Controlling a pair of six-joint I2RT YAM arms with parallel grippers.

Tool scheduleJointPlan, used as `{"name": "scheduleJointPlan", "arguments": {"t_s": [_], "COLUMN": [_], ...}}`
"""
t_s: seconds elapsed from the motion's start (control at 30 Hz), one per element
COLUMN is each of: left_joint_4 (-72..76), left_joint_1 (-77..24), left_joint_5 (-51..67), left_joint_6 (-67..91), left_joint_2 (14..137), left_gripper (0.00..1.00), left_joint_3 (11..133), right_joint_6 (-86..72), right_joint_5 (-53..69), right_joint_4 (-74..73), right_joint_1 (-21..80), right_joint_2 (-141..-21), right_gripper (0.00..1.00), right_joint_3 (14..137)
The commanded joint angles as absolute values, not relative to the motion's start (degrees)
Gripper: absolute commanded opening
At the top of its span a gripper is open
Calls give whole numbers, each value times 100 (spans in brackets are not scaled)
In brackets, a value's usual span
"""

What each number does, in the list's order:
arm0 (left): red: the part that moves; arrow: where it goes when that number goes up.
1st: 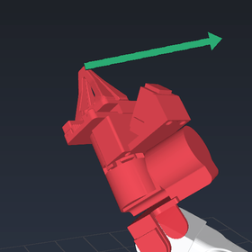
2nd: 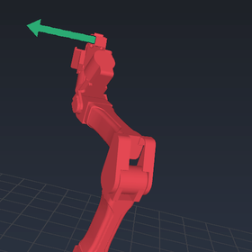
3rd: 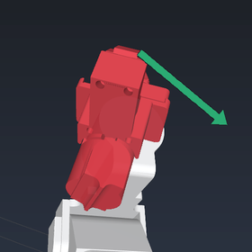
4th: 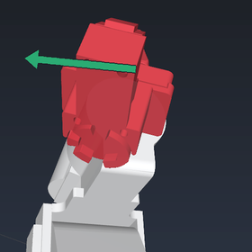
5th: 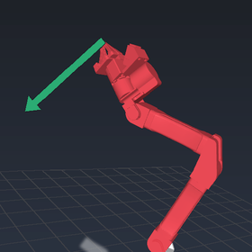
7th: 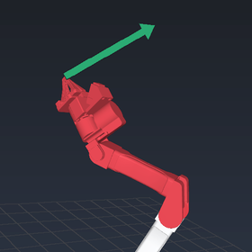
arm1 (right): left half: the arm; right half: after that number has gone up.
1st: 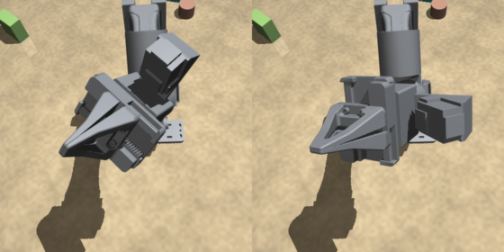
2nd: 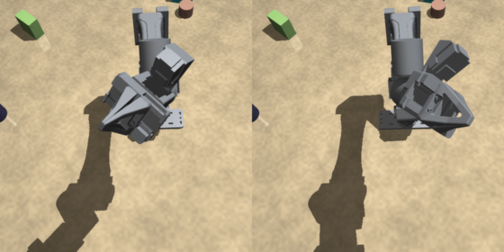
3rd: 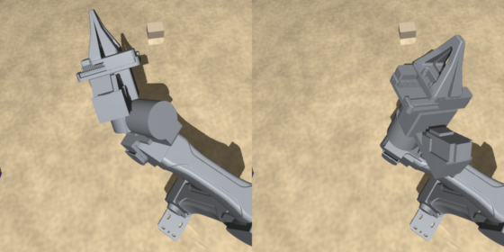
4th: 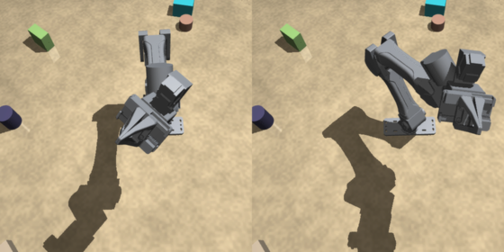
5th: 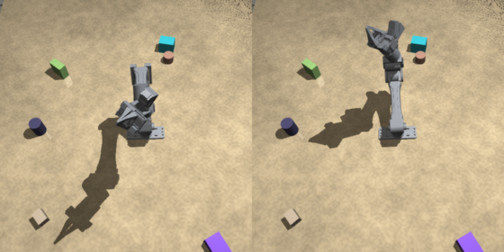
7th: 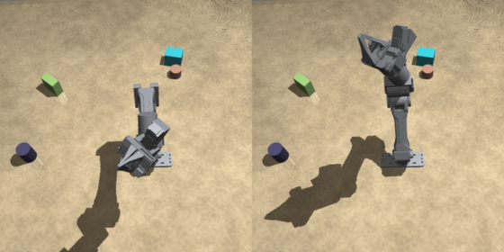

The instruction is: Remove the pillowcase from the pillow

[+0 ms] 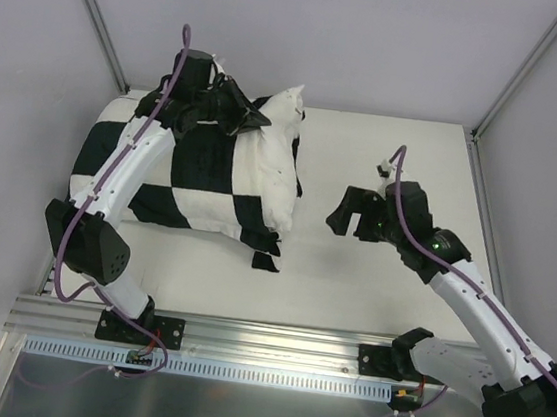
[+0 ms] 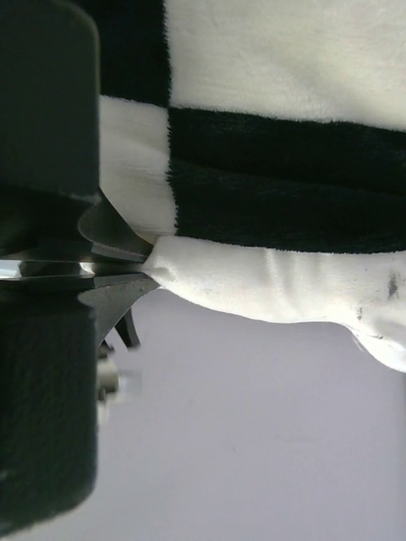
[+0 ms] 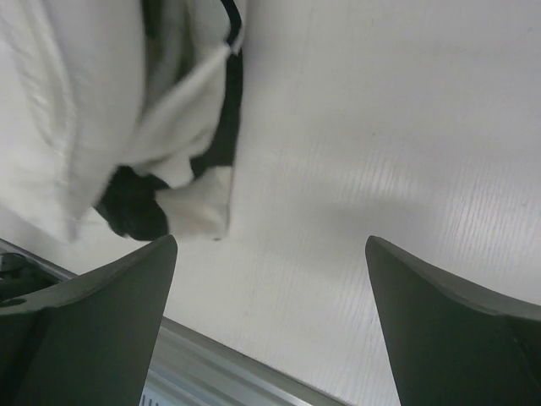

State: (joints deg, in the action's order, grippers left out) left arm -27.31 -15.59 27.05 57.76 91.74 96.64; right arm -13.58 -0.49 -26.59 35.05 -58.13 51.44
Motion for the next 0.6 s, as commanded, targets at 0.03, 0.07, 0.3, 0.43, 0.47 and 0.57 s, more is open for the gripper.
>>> {"name": "scheduleJointPlan", "arguments": {"t_s": [0.03,0.07,0.3,0.43,0.47,0.57], "left_joint_4": [-2224,-2215,-2224,-2224,-2224,-2224], "left_joint_1": [-2144,-2223,-2505,-2636,-2663,-2716], "left_joint_5": [3338,3653,3832,3893,3885,3885], "left_joint_6": [5266,5256,5194,5150,5150,5141], "left_joint_2": [9368,9482,9870,9984,10002,10046], "left_gripper": [0,0,0,0,0,0], "left_joint_3": [10010,10167,10274,10502,10564,10591], "right_joint_6": [-1002,-1028,-1379,-1591,-1617,-1547], "right_joint_5": [984,1132,2618,2839,2856,2366], "right_joint_4": [-2716,-2664,-1048,-449,-379,-526], "right_joint_1": [2936,2909,2892,2909,2909,3049], "right_joint_2": [-6019,-6090,-6082,-6424,-6529,-6977], "right_gripper": [99,99,96,96,96,96], "right_joint_3": [5904,5993,5801,5827,5845,6064]}}
